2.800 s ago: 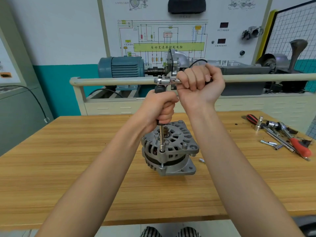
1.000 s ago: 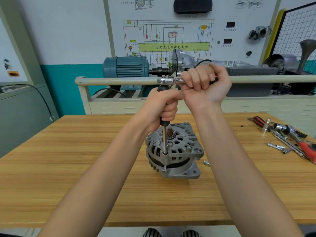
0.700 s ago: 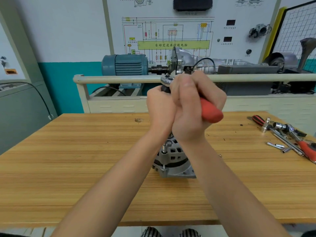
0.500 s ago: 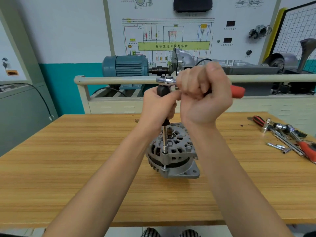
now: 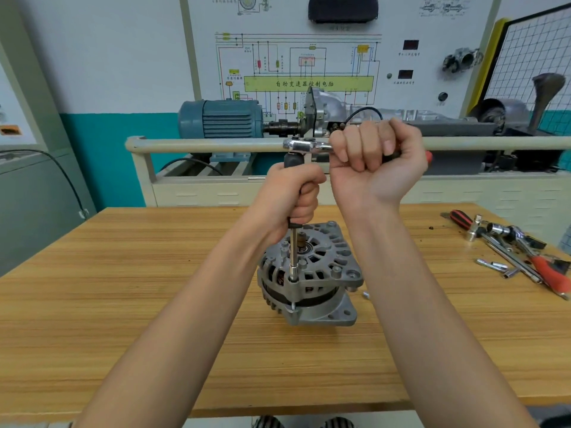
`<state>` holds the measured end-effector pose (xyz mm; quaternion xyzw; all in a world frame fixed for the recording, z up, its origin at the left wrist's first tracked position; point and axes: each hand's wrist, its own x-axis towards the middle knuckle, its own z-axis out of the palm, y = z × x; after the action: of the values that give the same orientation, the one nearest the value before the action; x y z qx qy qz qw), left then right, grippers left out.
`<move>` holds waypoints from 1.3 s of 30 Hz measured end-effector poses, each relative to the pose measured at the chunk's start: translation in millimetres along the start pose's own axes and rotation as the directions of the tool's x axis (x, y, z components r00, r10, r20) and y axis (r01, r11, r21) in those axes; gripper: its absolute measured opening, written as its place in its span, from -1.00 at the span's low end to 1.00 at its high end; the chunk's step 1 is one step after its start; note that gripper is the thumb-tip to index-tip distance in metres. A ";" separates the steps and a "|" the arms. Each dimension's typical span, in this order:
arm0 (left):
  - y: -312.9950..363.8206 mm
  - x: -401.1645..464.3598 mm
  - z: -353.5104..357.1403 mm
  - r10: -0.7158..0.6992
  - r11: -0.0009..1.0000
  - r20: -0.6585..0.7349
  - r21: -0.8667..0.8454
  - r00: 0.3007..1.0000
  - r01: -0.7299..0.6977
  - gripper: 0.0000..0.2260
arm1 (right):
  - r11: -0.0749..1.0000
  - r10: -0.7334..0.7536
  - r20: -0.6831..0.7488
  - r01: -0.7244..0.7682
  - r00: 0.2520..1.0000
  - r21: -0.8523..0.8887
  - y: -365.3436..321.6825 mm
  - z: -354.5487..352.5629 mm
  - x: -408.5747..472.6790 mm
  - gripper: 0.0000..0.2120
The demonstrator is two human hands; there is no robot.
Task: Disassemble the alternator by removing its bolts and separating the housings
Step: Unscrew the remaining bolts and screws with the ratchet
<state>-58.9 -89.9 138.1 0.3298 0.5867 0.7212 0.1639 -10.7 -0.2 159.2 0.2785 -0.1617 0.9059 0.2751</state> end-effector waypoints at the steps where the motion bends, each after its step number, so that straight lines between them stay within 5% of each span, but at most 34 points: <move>1: -0.9 1.1 3.5 0.011 1.000 -0.095 0.017 0.995 -0.010 -0.60 | 0.996 -0.049 0.050 0.052 0.998 -0.071 2.5 1.5 -4.5 -0.61; 3: -1.6 2.1 12.2 0.049 0.997 -0.279 0.072 0.959 -0.030 -0.63 | 0.946 -0.173 0.198 0.219 0.965 -0.237 10.3 6.7 -14.5 -0.60; 5: -4.8 2.5 19.0 0.159 0.978 -0.401 0.191 0.902 -0.087 -0.69 | 0.772 -0.321 0.390 0.477 0.863 -0.420 18.8 10.1 -25.7 -0.69; 8: -8.3 -5.1 25.0 0.282 0.930 -0.389 0.337 0.877 -0.149 -0.81 | 0.473 -0.336 0.584 0.668 0.739 -0.574 25.1 9.1 -37.7 -0.76; 11: -8.1 -6.2 17.5 0.247 0.960 -0.360 0.218 0.900 -0.176 -0.73 | 0.609 -0.295 0.556 0.602 0.777 -0.517 19.2 10.6 -32.5 -0.69; 15: -1.5 -5.8 -1.8 0.092 0.991 -0.151 0.110 0.984 -0.076 -0.65 | 0.936 -0.088 0.325 0.190 0.942 -0.298 4.3 9.3 -9.1 -0.60; 18: 4.7 -4.6 -10.1 0.106 0.991 0.061 0.077 0.993 -0.110 -0.66 | 0.994 0.098 0.125 -0.092 0.987 -0.053 -4.3 -1.2 6.0 -0.61; 21: 7.1 -0.2 -7.2 0.060 0.998 0.190 -0.019 0.980 -0.058 -0.70 | 0.962 0.210 -0.041 -0.199 0.977 0.186 -4.6 -10.1 17.7 -0.64; 25: 3.8 1.3 -5.8 -0.028 0.996 0.212 -0.077 0.977 0.045 -0.53 | 0.983 0.139 -0.055 -0.131 0.989 0.125 -1.8 -6.0 13.6 -0.64; 29: 2.7 0.3 1.2 0.032 0.999 -0.087 -0.007 0.996 -0.033 -0.55 | 0.972 -0.077 0.166 0.111 0.983 -0.207 7.6 6.0 -7.6 -0.59; 32: -0.9 1.2 14.0 0.179 0.969 -0.310 0.221 0.934 -0.112 -0.65 | 0.733 -0.322 0.421 0.505 0.848 -0.457 23.3 15.4 -26.3 -0.67; 35: -3.7 -3.7 28.5 0.408 0.883 -0.276 0.363 0.870 -0.299 -0.68 | 0.431 -0.335 0.618 0.699 0.711 -0.570 33.2 18.0 -40.0 -0.78; 37: -5.2 -2.7 23.1 0.412 0.882 -0.342 0.384 0.845 -0.274 -0.72 | 0.463 -0.329 0.605 0.683 0.725 -0.565 30.5 17.9 -39.4 -0.78; 39: -3.8 -1.5 17.4 0.338 0.926 -0.412 0.307 0.846 -0.220 -0.67 | 0.633 -0.317 0.528 0.590 0.788 -0.501 24.7 16.9 -30.8 -0.71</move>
<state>-46.8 -77.0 135.6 0.2509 0.6392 0.7155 -0.1286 3.2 -40.0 150.8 0.3736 -0.4360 0.6167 0.5385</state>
